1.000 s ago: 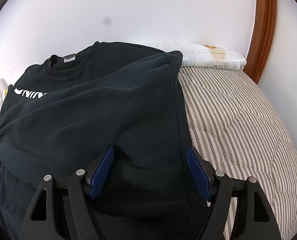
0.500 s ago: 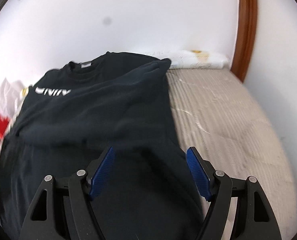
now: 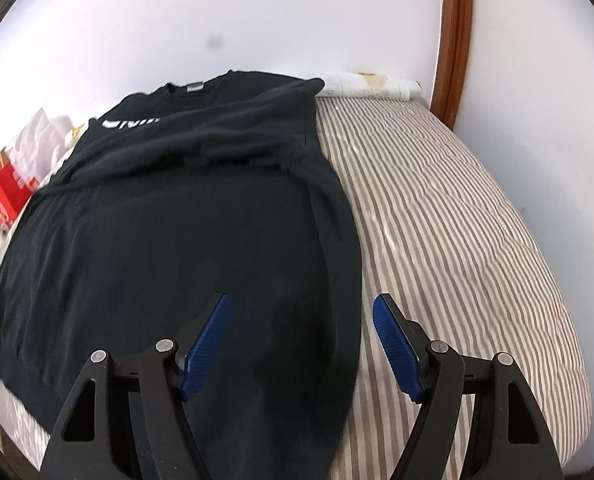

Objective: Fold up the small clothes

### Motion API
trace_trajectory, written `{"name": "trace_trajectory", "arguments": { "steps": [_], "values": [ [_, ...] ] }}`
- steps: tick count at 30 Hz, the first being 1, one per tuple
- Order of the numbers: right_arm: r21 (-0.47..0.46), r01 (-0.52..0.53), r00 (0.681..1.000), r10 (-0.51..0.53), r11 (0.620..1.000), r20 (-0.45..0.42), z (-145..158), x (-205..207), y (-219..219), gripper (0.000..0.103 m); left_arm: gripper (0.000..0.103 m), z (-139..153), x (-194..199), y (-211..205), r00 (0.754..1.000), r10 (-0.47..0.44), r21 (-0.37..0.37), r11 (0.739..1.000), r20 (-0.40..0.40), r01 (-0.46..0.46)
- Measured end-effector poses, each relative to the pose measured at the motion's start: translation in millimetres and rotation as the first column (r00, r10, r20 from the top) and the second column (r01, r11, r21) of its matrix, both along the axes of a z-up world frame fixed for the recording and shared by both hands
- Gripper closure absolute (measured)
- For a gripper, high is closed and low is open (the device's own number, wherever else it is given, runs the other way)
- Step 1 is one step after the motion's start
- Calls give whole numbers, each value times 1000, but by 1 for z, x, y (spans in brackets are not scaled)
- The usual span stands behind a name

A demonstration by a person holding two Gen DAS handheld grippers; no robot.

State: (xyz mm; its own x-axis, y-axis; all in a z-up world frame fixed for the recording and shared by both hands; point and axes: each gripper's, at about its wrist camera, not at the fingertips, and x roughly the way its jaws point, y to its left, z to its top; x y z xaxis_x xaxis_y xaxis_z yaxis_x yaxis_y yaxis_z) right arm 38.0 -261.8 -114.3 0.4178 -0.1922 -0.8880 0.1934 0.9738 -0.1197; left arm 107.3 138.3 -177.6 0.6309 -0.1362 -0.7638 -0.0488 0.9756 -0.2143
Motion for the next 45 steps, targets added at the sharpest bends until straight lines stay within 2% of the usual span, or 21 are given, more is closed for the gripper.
{"name": "trace_trajectory", "arguments": {
  "steps": [3, 8, 11, 15, 19, 20, 23, 24, 25, 26, 27, 28, 31, 34, 39, 45],
  "values": [
    [-1, -8, 1000, 8, 1000, -5, -2, -23, 3, 30, 44, -2, -15, -4, 1000, -18, -4, 1000, 9, 18],
    [13, 2, 1000, -1, 1000, -17, -10, -55, 3, 30, 44, -4, -25, -17, 998, -49, 45, 998, 24, 48],
    [40, 16, 1000, -15, 999, -26, -18, -67, 1, 30, 44, -5, -27, -22, 998, -43, 71, 997, 35, 41],
    [20, 11, 1000, -11, 1000, -2, -19, -73, 7, 33, 46, -5, -26, -25, 999, -38, 86, 996, 36, 34],
    [34, -1, 1000, 1, 999, 4, -21, -61, 8, 52, 51, -5, -21, -26, 999, -21, 80, 997, 43, 18],
    [39, 3, 1000, -3, 999, 3, -22, -58, 9, 55, 52, -5, -19, -27, 999, -20, 86, 996, 42, 17],
    [60, 1, 1000, -1, 998, 3, -23, -47, 10, 79, 61, -5, -15, -32, 999, -23, 112, 994, 43, 18],
    [77, -2, 1000, 2, 997, 5, -23, -44, 10, 87, 66, -5, -15, -32, 999, -22, 119, 993, 46, 16],
    [87, 0, 1000, 0, 996, 7, -23, -43, 11, 90, 74, -5, -15, -33, 999, -15, 123, 992, 49, 9],
    [89, 2, 1000, -3, 996, 14, -23, -43, 11, 91, 79, -5, -14, -33, 999, -10, 121, 993, 50, 4],
    [94, 7, 1000, -10, 996, 22, -23, -43, 11, 91, 91, -5, -15, -31, 999, 8, 115, 993, 53, -14],
    [96, 10, 1000, -12, 995, 26, -23, -44, 11, 92, 93, -5, -15, -27, 998, 21, 102, 994, 52, -26],
    [82, -13, 999, 10, 997, 34, -17, -49, 13, 93, 95, -4, -22, -16, 997, 51, 13, 999, 63, -52],
    [95, -16, 999, 12, 995, 48, -8, -59, 11, 94, 96, 1, -35, -13, 994, 57, -26, 998, 95, -55],
    [133, -10, 997, -1, 991, 82, 10, -78, 9, 94, 96, 13, -62, -18, 989, 38, -38, 999, 144, -33],
    [118, -83, 993, 72, 989, 96, 32, -111, 15, 94, 96, 27, -97, -12, 986, 17, -82, 997, 167, -3]
  ]
}}
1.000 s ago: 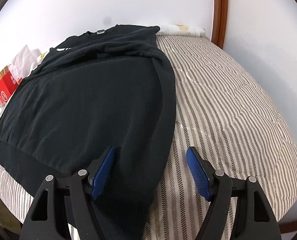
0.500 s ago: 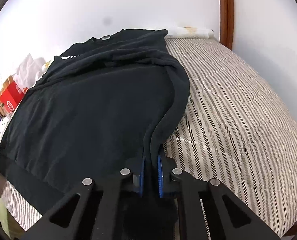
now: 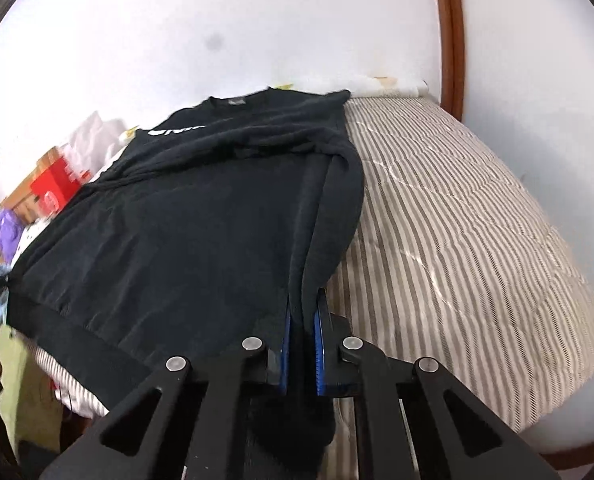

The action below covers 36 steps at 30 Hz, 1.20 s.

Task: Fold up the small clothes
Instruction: 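Grasp the folded edge of the black sweatshirt with both tools and lift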

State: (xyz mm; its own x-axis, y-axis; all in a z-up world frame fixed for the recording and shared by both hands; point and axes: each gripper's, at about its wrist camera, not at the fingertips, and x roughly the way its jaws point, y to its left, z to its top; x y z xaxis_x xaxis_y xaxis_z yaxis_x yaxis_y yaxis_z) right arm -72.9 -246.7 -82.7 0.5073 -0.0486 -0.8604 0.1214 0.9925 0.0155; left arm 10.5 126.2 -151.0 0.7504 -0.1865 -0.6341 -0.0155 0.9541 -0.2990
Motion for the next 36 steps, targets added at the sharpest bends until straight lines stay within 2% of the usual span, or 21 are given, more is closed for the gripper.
{"name": "trace_trajectory", "arguments": {
  "steps": [3, 6, 10, 17, 21, 27, 36],
  "values": [
    [26, -23, 1000, 22, 999, 20, 14, -20, -5, 94, 96, 6, -19, 0, 1000, -17, -4, 1000, 19, 17],
    [42, -25, 997, 21, 999, 74, 27, -34, -8, 94, 96, 13, -29, -4, 999, -27, 10, 1000, 44, 27],
    [71, 8, 993, -17, 997, 116, 35, -27, -11, 94, 96, 30, -27, -10, 996, -39, 20, 999, 74, 38],
    [71, 3, 979, -17, 997, 203, 64, -10, -5, 94, 96, 63, -3, -11, 989, -33, 15, 999, 142, 31],
    [74, 14, 971, -31, 997, 235, 78, 16, -12, 94, 96, 82, 15, -12, 986, -18, 25, 1000, 166, 14],
    [52, 39, 971, -51, 998, 233, 86, 59, -15, 94, 96, 106, 51, -27, 986, -5, 111, 994, 169, -14],
    [38, 70, 968, -78, 997, 239, 83, 119, -19, 94, 96, 122, 116, -42, 987, 9, 156, 987, 160, -35]
  ]
}}
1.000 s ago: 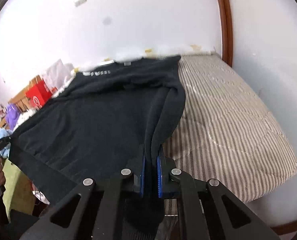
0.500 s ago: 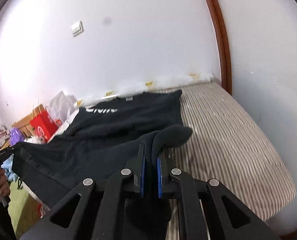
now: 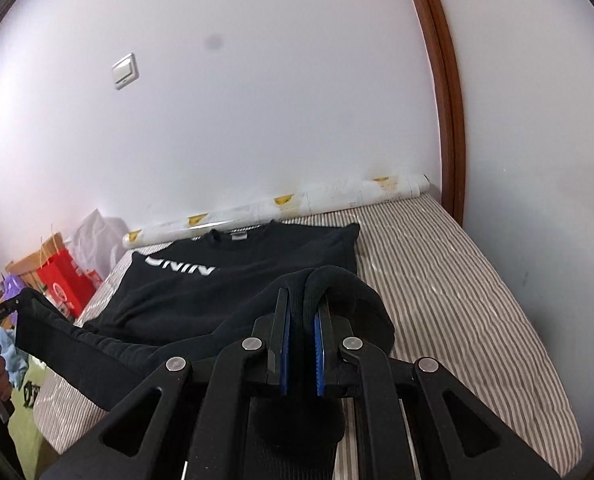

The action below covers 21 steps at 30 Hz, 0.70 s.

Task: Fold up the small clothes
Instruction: 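Grasp the folded edge of the black sweatshirt with both tools and lift, then fold the lifted edge over toward the collar and open both tools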

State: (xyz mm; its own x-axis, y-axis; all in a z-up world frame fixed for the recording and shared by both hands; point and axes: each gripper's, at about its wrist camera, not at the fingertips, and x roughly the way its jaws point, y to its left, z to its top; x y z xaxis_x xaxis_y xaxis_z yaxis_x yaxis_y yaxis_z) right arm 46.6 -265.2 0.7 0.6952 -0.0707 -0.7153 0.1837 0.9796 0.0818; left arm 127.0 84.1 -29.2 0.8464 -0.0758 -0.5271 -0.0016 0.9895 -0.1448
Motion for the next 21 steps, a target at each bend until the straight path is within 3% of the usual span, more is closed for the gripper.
{"name": "trace_trajectory", "arguments": {
  "steps": [13, 21],
  "values": [
    [-10, 26, 999, -26, 1000, -23, -38, 102, -12, 93, 96, -7, 107, -3, 999, 28, 8, 1000, -36, -28],
    [1, 46, 998, -46, 999, -50, -71, 157, -22, 93, 96, -25, 166, -12, 997, 42, 51, 998, -66, -38]
  ]
}}
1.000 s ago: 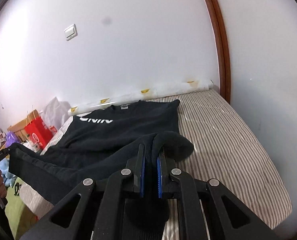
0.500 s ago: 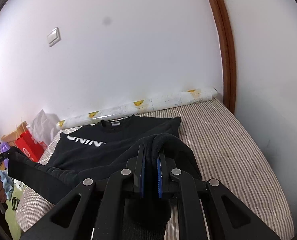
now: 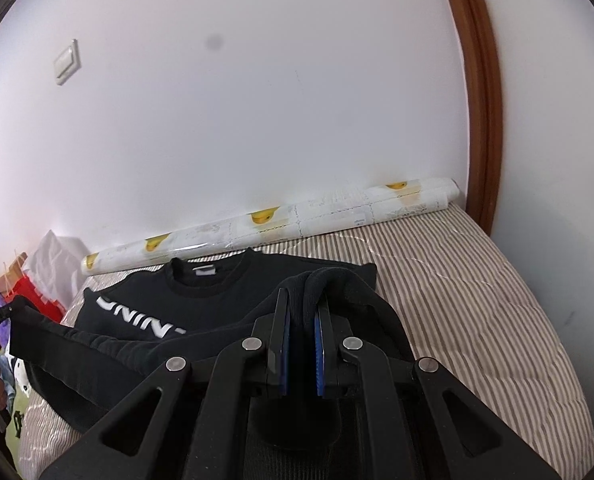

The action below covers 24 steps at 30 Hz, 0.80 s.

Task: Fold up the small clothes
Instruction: 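Fold the lifted edge over toward the collar and open both tools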

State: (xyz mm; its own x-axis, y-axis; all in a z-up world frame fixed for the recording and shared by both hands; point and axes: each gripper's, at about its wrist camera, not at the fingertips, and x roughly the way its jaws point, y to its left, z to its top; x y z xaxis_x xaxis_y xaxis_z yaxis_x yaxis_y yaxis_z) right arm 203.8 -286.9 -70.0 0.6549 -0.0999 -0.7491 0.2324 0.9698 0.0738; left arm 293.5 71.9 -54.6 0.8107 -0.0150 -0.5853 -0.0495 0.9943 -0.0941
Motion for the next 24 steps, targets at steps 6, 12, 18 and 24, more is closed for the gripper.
{"name": "trace_trajectory", "arguments": {
  "steps": [6, 12, 18, 24],
  "values": [
    [-46, -4, 999, 2, 999, -33, -32, 35, -3, 93, 96, -21, 39, -5, 1000, 15, 20, 1000, -27, -14],
    [-100, -3, 993, -8, 995, -119, -69, 58, -7, 94, 96, -49, 74, -10, 997, 18, 27, 1000, -79, -16],
    [-155, -33, 980, 2, 987, -197, -98, 75, -7, 94, 96, -82, 96, -12, 989, 38, 30, 999, -145, -34],
    [-162, -40, 965, -4, 986, -261, -120, 86, -10, 93, 95, -96, 104, -13, 984, 38, 50, 998, -175, -29]
  ]
}}
